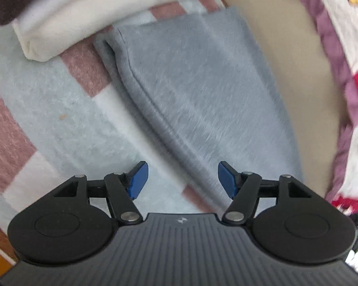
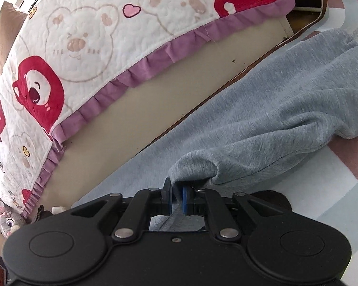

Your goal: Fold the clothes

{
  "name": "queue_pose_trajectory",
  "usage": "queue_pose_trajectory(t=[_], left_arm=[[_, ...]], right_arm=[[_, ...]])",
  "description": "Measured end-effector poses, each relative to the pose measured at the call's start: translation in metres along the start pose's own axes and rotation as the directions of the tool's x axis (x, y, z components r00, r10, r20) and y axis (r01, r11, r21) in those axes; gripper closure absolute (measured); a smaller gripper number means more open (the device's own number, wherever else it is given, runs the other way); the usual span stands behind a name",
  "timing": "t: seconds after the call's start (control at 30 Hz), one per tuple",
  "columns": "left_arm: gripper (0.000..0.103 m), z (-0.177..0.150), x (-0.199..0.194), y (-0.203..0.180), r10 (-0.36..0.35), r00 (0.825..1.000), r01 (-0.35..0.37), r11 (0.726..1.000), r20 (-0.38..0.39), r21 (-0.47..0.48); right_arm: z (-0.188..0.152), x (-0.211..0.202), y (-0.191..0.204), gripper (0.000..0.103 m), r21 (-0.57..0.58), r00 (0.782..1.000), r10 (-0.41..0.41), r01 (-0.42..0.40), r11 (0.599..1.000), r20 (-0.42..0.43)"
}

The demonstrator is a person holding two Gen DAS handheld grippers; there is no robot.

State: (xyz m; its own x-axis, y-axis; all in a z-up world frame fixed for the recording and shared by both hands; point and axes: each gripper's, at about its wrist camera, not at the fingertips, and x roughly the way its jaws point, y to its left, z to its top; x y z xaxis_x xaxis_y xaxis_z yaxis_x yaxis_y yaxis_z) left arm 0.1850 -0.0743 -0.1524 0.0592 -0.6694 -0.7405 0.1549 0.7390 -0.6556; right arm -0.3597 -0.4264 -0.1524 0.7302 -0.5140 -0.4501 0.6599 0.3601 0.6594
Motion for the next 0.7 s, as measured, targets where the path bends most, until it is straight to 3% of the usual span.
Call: queue_pose_trajectory(t=[0.07, 0.17, 0.4, 0.6, 0.63, 0.67, 0.7], left_arm=[[0.038, 0.002, 0.003, -0.01, 0.0, 1.0, -0.001, 1.0, 0.024, 0.021], [0.035, -0.003, 0.013, -0.024, 0.06, 0.998, -0.062, 0.995, 0.029, 0.074], [0.029, -0.021, 0.021, -0.027, -0.002, 0.999, 0.004, 0.999, -0.032, 0.045], [0.017, -0.007, 0.03, -0.029, -0.005, 0.999, 0.006, 1.0, 0.036, -0.022], [0.019, -0.005, 0.031, -0.033, 0.005, 0.999, -0.004, 1.0, 0.045, -0.018], [0.031, -0.004, 0.032, -0.042, 0.041, 0.997, -0.044, 0.998, 0.064, 0.043], [0.06, -0.003, 0.033, -0.051, 0.079, 0.993, -0.088, 0.99, 0.086, 0.111]], right_arm=[[-0.001, -0.001, -0.001, 0.093, 0.002, 1.0, -0.002, 0.002, 1.0, 0.007], [0.003, 0.003, 0.005, 0.093, -0.018, 1.0, -0.021, 0.021, 1.0, 0.013], [0.018, 0.015, 0.018, 0.093, -0.045, 0.998, -0.063, 0.063, 0.997, 0.011], [0.018, 0.011, 0.016, 0.094, -0.034, 0.998, -0.058, 0.058, 0.998, 0.007], [0.019, 0.011, 0.016, 0.094, -0.033, 0.998, -0.056, 0.057, 0.998, 0.007], [0.019, 0.011, 0.016, 0.094, -0.033, 0.998, -0.057, 0.057, 0.998, 0.006], [0.02, 0.011, 0.016, 0.094, -0.034, 0.998, -0.058, 0.058, 0.998, 0.006]])
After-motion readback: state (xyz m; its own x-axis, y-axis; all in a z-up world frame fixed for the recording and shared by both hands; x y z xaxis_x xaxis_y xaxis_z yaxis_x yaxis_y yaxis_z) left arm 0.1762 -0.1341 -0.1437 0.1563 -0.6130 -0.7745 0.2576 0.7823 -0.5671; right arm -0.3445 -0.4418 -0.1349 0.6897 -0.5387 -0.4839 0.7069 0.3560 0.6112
